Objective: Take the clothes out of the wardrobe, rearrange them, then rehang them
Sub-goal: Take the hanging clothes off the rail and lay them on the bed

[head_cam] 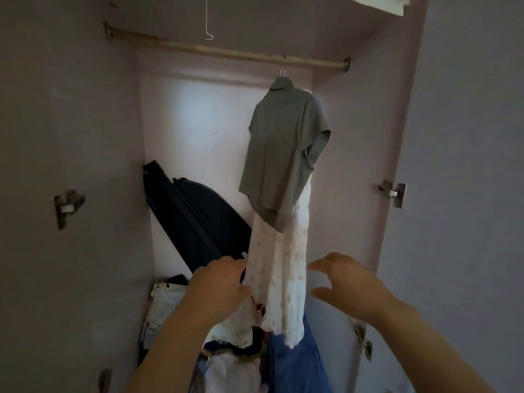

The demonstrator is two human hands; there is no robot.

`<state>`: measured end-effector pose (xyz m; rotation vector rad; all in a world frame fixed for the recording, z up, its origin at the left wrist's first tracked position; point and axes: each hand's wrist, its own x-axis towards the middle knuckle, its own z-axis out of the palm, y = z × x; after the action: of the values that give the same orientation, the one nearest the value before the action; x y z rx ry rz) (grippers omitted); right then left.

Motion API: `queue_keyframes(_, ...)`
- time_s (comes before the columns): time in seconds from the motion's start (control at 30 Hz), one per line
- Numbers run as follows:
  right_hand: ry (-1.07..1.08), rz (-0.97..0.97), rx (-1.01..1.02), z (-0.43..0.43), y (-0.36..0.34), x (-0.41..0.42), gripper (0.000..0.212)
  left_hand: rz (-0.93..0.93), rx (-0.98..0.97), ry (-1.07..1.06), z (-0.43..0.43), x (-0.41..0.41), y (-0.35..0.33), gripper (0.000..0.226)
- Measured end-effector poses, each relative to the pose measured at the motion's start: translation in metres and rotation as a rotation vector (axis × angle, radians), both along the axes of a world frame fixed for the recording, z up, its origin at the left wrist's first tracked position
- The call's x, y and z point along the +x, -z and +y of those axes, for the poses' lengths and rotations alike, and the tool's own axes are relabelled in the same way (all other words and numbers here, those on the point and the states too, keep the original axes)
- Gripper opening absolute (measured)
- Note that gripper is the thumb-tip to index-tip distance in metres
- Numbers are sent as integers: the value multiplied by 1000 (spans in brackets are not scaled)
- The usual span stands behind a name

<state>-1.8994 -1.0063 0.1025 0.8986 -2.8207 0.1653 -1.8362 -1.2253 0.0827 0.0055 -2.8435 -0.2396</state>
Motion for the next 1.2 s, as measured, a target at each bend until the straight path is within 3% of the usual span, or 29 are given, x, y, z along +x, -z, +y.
queue_keyframes(0.27,-139,161,-53,-61,-39,-130,45,188,-25,-50,-38,-124,-45,54)
queue_keyframes(0.6,-322,482,-342,-124,-123,-274,46,532,49,-105,-59,-258,-116,60)
queue_keyframes(0.9,-199,824,-350,-173,-204,-369,49,742,61,-209,-89,-369,-163,60)
queue_keyframes(1.1,-8,1111,-343,-190,-263,-438,59,736,116,-116,-115,-433,-186,61)
queue_keyframes(1.2,109,1157,-350,-179,-277,-462,68,766,125,-55,-126,-459,-193,62)
